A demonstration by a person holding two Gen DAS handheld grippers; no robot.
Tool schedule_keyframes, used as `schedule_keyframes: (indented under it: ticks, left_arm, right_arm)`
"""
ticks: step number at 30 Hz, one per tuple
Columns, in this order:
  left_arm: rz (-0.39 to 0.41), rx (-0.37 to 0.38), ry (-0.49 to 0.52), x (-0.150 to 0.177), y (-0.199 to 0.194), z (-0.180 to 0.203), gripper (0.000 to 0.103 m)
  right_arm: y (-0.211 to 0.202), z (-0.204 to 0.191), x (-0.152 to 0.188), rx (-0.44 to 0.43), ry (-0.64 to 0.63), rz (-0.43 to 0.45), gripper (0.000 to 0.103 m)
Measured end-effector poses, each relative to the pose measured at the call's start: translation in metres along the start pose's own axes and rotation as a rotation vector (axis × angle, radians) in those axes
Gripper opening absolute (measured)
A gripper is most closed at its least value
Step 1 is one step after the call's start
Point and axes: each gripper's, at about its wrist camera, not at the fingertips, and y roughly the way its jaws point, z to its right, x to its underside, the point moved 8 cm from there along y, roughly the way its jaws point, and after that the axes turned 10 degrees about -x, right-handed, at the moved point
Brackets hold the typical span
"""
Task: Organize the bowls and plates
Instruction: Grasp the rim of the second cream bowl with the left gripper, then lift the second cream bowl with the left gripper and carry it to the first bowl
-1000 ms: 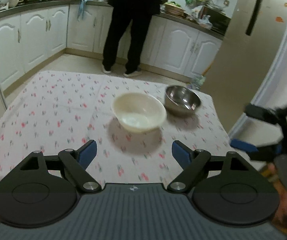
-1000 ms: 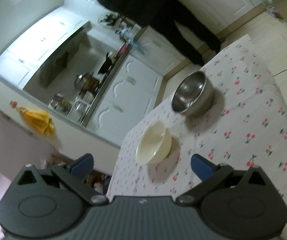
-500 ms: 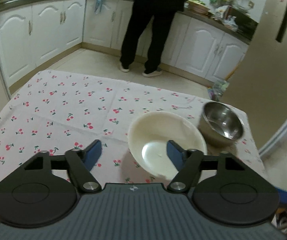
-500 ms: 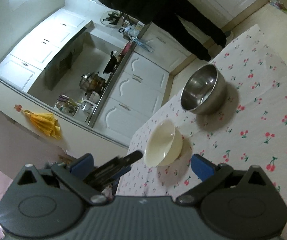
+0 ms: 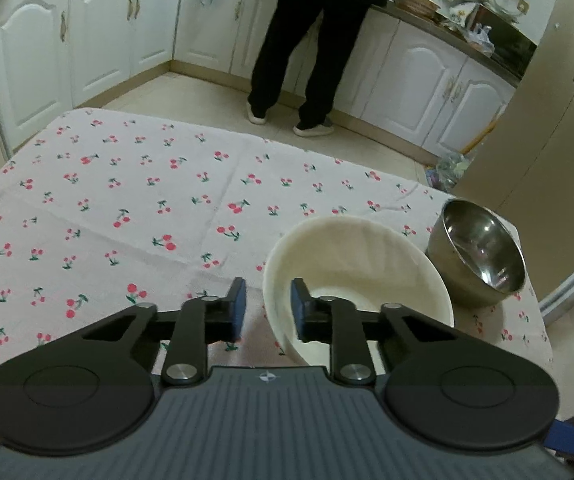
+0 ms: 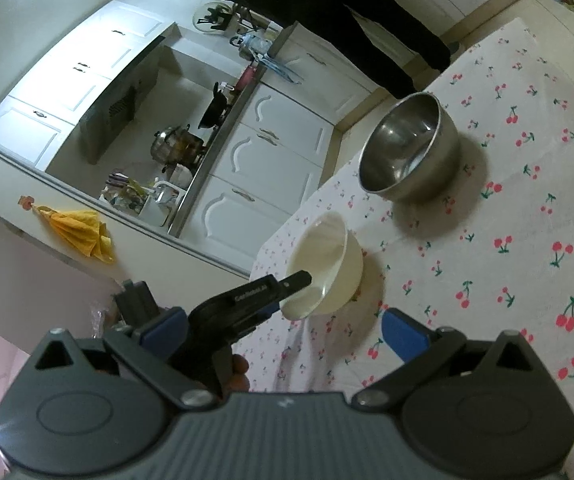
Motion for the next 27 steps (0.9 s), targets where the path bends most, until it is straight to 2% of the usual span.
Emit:
schedule_keyframes:
  ticks: [2,4,9,20,23,27]
  left_arm:
    - [-0.005,0.002,0.017,0.001,-0.001,0.000,0.012]
    - [-0.009,0.011,0.031,0.003,-0.005,0.002,0.010]
    - [-0.025,0.045,0.051,0.007,-0.016,0.003,0.010]
    - [-0.097,0.179,0.131,0.048,-0.061,0.015,0.011]
    - [-0.093,0.177,0.144,0.054,-0.065,0.017,0.012]
    - [-0.086,0.169,0.109,0.053,-0.061,0.013,0.017]
  right_arm:
    - [0.000,0.001,0.001,0.003,0.003,0.002,0.103]
    - [0.001,0.002,0.001,0.004,0.008,0.003,0.103]
    - [0.002,0.003,0.001,0.004,0.019,0.009,0.103]
    - [-0.002,0.011,-0.003,0.025,0.045,0.056,0.103]
    - [0.000,0.015,-0.002,0.034,0.051,0.061,0.103]
    - [0.002,0.019,-0.001,0.030,0.066,0.056,0.103]
